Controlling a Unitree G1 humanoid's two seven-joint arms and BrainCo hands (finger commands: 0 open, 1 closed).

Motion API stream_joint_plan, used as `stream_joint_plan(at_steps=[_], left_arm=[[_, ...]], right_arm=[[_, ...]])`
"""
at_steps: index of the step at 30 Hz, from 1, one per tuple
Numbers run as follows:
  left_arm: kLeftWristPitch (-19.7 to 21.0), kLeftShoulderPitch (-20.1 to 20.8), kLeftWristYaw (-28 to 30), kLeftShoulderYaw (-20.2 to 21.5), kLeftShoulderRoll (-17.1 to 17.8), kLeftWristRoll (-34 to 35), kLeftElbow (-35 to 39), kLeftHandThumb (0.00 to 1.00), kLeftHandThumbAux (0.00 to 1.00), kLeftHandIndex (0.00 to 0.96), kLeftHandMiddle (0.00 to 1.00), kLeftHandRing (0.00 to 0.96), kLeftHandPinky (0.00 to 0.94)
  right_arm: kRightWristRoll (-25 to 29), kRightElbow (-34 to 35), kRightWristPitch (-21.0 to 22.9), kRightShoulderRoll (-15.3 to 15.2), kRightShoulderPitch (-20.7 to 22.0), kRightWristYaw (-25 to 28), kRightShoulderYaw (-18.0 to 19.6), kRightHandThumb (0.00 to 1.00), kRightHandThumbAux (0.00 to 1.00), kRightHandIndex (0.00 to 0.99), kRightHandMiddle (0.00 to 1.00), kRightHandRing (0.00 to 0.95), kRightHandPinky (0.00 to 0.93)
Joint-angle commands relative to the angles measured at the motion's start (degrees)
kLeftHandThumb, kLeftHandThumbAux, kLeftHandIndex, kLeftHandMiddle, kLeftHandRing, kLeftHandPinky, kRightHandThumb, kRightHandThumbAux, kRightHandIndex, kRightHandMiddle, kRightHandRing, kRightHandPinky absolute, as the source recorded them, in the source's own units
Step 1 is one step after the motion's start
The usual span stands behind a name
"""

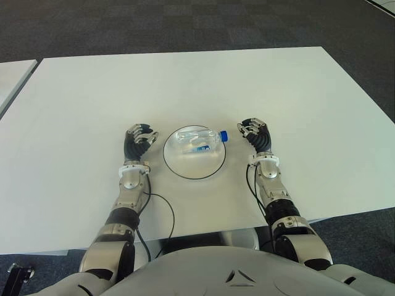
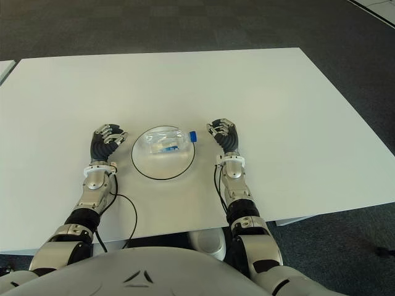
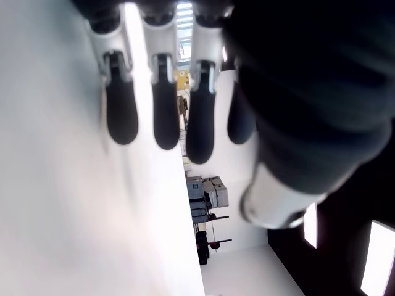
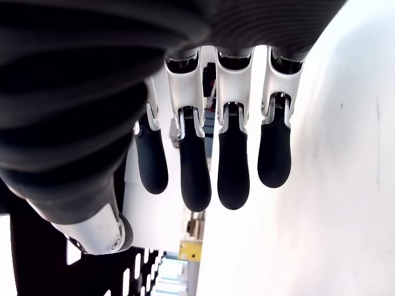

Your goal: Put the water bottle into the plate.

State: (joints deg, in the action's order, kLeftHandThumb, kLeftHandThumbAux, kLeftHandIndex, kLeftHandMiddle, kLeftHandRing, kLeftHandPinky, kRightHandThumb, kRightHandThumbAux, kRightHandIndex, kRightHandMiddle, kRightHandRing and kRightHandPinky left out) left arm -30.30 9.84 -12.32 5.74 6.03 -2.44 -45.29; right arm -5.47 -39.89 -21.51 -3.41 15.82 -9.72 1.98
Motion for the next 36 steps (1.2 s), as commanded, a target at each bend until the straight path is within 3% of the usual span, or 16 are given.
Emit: stream_joint_plan(at_steps=[1,36], left_arm=[[2.8,-2.4,1.5,-0.4,0.1,-0.4,-1.5,0.693,0.725,0.424,0.49,0.496,0.509],[2.3,-2.0,2.3,-0.2,0.3,-0.6,-2.2,0.701,0.721,0.424,0.505,0.505,0.511]], right_arm=[[0.0,-0.7,0.6,0.2,-0.2,-0.1,0.1,0.71,0.729,0.431,0.514,0.517,0.53],[-0.3,-0.5,0.7,0.3,-0.2,-0.6,-0.1,0.709,0.729,0.431,0.517,0.529,0.55]])
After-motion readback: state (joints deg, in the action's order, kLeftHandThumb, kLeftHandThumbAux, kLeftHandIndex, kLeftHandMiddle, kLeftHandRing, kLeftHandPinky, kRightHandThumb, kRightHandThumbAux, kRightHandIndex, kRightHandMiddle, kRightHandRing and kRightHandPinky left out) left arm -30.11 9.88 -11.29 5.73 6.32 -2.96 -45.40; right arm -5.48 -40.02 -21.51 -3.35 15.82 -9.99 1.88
